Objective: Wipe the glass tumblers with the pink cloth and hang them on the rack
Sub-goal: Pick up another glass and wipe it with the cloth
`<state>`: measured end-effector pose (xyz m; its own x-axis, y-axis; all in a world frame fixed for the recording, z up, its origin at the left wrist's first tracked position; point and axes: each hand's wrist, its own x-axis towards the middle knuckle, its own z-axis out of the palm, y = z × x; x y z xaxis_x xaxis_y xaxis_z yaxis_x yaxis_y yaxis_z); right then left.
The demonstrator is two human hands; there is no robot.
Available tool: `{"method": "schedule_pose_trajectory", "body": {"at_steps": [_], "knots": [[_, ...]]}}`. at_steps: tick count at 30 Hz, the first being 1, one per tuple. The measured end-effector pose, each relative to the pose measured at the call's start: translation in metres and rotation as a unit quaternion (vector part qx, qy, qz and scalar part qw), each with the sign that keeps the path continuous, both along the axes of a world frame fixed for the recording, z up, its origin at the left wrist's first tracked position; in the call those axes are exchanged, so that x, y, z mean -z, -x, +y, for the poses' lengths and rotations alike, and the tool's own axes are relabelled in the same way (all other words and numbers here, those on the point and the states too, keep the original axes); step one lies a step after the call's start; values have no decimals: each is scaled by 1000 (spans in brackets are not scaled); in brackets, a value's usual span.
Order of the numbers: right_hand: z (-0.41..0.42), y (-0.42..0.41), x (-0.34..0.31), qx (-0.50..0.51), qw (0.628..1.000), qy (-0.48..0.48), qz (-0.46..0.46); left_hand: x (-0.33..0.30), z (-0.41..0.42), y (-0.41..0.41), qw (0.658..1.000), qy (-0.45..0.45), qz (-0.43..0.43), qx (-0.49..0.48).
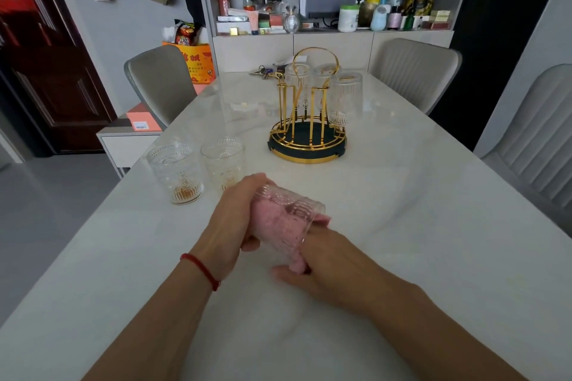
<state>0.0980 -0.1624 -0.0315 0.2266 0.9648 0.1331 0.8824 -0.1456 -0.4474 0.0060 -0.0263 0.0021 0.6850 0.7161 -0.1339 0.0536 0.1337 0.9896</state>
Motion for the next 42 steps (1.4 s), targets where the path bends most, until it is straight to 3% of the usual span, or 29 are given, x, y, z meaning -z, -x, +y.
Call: {"method": "schedule_pose_trajectory", "body": {"at_steps": [4,8,10,12,13,14,15,16,18,19,21,22,24,26,28,30,32,33,34,36,38,40,42], "knots": [[-8,1,-8,-28,988,-51,146,-2,-4,0,999,-36,18,-28],[-16,5,-22,-12,925,-28,378,0,-7,0,987,-145,-52,-34],[-18,6,-23,-14,852,-25,522,4,-3,3,967,-234,-96,-20],[-18,7,-22,-6,738,-31,674,10,4,6,941,-309,-135,3],[-18,8,-22,-16,700,-35,713,11,6,7,931,-333,-148,15],[-18,8,-23,-27,690,-39,722,10,9,8,925,-349,-148,28],[-18,8,-27,-33,718,-41,694,8,11,9,926,-350,-134,44],[-17,5,-25,-28,778,-43,627,5,14,11,937,-329,-101,60],[-15,-4,-20,-25,918,-37,394,-5,19,17,971,-211,-23,106],[-14,-8,-18,-17,967,-33,252,-8,21,19,980,-147,12,131],[-11,-14,-7,-14,1000,-15,20,-12,17,16,983,-92,84,134],[-10,-12,-3,-15,1000,-12,-15,-11,13,12,986,-77,106,101],[-8,-6,-1,-24,998,-11,63,-8,9,4,990,-97,94,34],[-9,-3,-5,-17,967,-11,252,-3,7,3,985,-165,46,25],[-12,-3,-11,-19,888,-16,460,-1,9,6,976,-217,-12,19],[-12,2,-16,-43,773,-43,631,-1,8,11,970,-235,-59,18],[-10,5,-18,-57,707,-56,702,-1,5,11,968,-236,-80,18],[-9,5,-17,-62,709,-52,700,1,5,10,971,-223,-80,13],[-8,4,-18,-61,734,-45,675,1,4,9,977,-200,-67,3],[-10,-1,-18,-44,819,-30,571,0,8,8,990,-139,-8,10],[-12,-2,-18,-37,885,-11,464,-2,18,15,991,-91,40,87],[-13,-1,-17,-41,910,19,412,-5,22,19,984,-60,99,132],[-13,2,-16,-35,909,47,412,-2,21,14,984,-45,148,89]]}}
